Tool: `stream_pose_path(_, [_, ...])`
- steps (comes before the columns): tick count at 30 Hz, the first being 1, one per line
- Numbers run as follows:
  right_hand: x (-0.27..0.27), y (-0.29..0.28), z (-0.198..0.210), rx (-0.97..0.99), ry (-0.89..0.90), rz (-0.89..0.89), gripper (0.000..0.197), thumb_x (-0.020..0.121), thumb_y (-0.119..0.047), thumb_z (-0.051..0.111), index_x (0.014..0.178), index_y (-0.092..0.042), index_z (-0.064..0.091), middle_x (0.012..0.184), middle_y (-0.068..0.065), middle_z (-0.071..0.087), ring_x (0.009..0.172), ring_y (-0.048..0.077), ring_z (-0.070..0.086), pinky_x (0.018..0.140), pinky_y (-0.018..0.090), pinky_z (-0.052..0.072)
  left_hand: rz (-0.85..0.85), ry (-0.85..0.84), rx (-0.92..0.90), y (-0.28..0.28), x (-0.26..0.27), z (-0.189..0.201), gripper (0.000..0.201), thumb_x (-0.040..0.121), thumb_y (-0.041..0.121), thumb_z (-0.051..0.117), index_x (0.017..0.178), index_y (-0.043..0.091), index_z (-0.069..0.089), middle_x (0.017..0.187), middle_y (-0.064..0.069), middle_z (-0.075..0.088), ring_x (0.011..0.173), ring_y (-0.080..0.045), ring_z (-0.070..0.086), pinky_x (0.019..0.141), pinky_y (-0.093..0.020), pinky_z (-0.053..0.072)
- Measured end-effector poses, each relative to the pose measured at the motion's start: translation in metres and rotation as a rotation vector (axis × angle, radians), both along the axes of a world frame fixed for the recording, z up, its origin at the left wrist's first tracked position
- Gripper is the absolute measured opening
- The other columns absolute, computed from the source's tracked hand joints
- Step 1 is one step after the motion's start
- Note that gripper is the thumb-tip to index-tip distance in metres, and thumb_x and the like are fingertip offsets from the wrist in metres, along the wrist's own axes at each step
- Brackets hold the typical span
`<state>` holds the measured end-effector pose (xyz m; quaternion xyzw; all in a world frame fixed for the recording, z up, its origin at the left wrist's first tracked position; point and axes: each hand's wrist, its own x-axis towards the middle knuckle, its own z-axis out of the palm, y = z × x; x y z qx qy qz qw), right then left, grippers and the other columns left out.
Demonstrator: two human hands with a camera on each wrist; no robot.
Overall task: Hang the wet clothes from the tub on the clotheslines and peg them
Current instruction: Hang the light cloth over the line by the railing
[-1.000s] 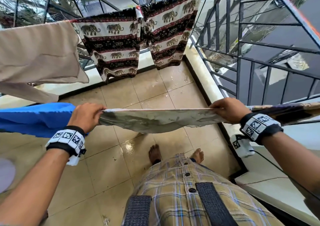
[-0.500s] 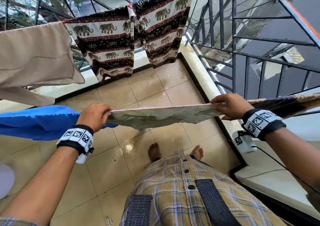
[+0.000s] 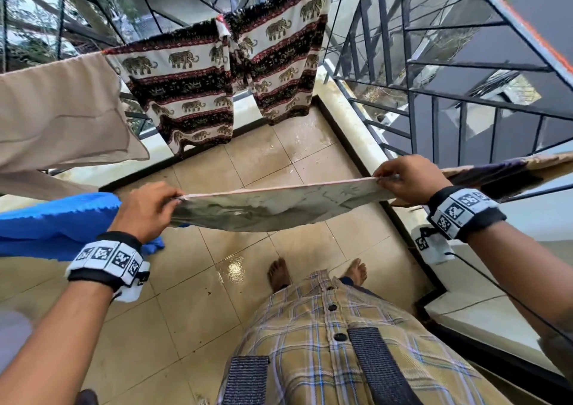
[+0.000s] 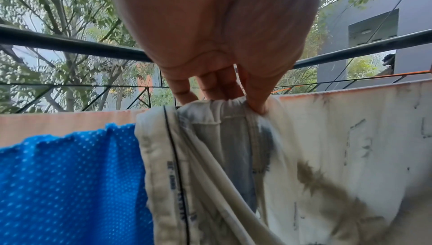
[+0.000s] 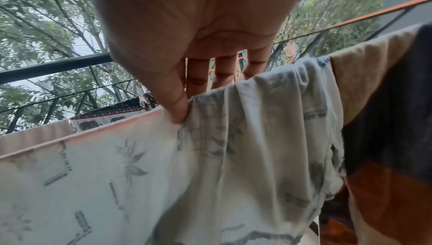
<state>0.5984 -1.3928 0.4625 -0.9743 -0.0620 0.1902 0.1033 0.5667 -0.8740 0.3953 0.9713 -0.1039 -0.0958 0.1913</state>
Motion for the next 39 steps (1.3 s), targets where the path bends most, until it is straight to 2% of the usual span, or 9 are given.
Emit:
stream_pose_path(10, [0.001,-0.001,-0.009,-0.015,0.116,0.011,0.019,0.088,-0.018,0.064,0.102,-0.027,0.074,0.097,-0.001,0.071,0.094,0.024,0.064,0.073,0.026,0.04,-0.007,0.114,0.051,-0.008,-0.002,-0.019,0.014,0.089,0.012,0.063,0.097,0.022,0.066,0.093,0.001,0.065,0.088,-0.024,0.058,0.08,-0.044,0.049])
stream_pose_path(13, [0.001,-0.002,-0.009,0.026,0.118,-0.015,0.025,0.09,-0.016,0.063,0.112,-0.024,0.071,0.104,-0.002,0.071,0.098,0.022,0.064,0.078,0.026,0.042,-0.024,0.197,0.104,-0.014,0.001,-0.019,0.014,0.09,0.015,0.06,0.095,0.029,0.06,0.096,0.001,0.065,0.088,-0.023,0.056,0.079,-0.041,0.048])
stream_pose_path(16, [-0.004,-0.009,-0.005,0.026,0.072,-0.046,0.031,0.087,-0.011,0.065,0.116,-0.018,0.071,0.116,0.004,0.068,0.107,0.026,0.062,0.09,0.033,0.047,-0.012,0.259,0.122,-0.019,0.005,-0.016,0.016,0.092,0.022,0.06,0.094,0.037,0.054,0.099,0.001,0.066,0.091,-0.023,0.057,0.08,-0.041,0.048])
stream_pose_path(18, [-0.011,-0.015,-0.007,0.005,0.032,-0.019,0.032,0.083,-0.008,0.065,0.114,-0.014,0.071,0.121,0.008,0.065,0.112,0.03,0.06,0.095,0.038,0.047,0.008,0.229,0.155,-0.023,0.007,-0.013,0.017,0.091,0.028,0.064,0.106,0.035,0.057,0.108,-0.002,0.066,0.099,-0.028,0.059,0.085,-0.046,0.05])
stream_pose_path(20, [-0.016,-0.02,-0.009,-0.004,-0.007,-0.007,0.032,0.084,-0.006,0.062,0.114,-0.014,0.071,0.118,0.008,0.067,0.109,0.03,0.06,0.094,0.039,0.048,-0.024,0.161,0.199,-0.037,0.01,-0.012,0.045,0.087,0.031,0.07,0.129,0.026,0.056,0.121,-0.007,0.064,0.109,-0.034,0.057,0.091,-0.052,0.048])
stream_pose_path(22, [-0.018,-0.023,-0.012,-0.005,-0.043,-0.008,0.032,0.085,-0.005,0.059,0.114,-0.014,0.071,0.11,0.008,0.07,0.104,0.03,0.061,0.09,0.038,0.048,-0.088,0.133,0.142,-0.068,0.013,-0.01,0.054,0.086,0.031,0.07,0.137,0.025,0.052,0.129,-0.008,0.061,0.114,-0.034,0.056,0.096,-0.052,0.047])
stream_pose_path(26, [-0.013,-0.024,-0.015,-0.063,-0.034,0.039,0.03,0.086,-0.009,0.059,0.111,-0.02,0.072,0.103,0.005,0.071,0.098,0.027,0.062,0.083,0.038,0.052,-0.176,0.157,0.002,-0.147,0.018,-0.011,0.04,0.092,0.033,0.063,0.131,0.028,0.058,0.129,-0.001,0.061,0.116,-0.027,0.056,0.094,-0.049,0.05])
stream_pose_path(29, [-0.009,-0.037,-0.015,-0.083,-0.014,0.072,0.029,0.087,-0.012,0.061,0.111,-0.025,0.072,0.102,0.001,0.072,0.096,0.025,0.064,0.079,0.033,0.05,-0.139,0.219,-0.023,-0.184,0.02,-0.011,0.026,0.095,0.03,0.06,0.12,0.027,0.068,0.114,0.001,0.069,0.105,-0.025,0.061,0.084,-0.041,0.052])
stream_pose_path(39, [0.0,-0.075,-0.006,-0.084,0.011,0.095,0.035,0.08,-0.011,0.076,0.112,-0.024,0.073,0.101,0.003,0.072,0.095,0.027,0.066,0.08,0.032,0.05,-0.061,0.236,-0.007,-0.182,0.018,-0.008,0.023,0.095,0.026,0.063,0.116,0.025,0.072,0.112,0.0,0.073,0.095,-0.023,0.066,0.078,-0.038,0.053])
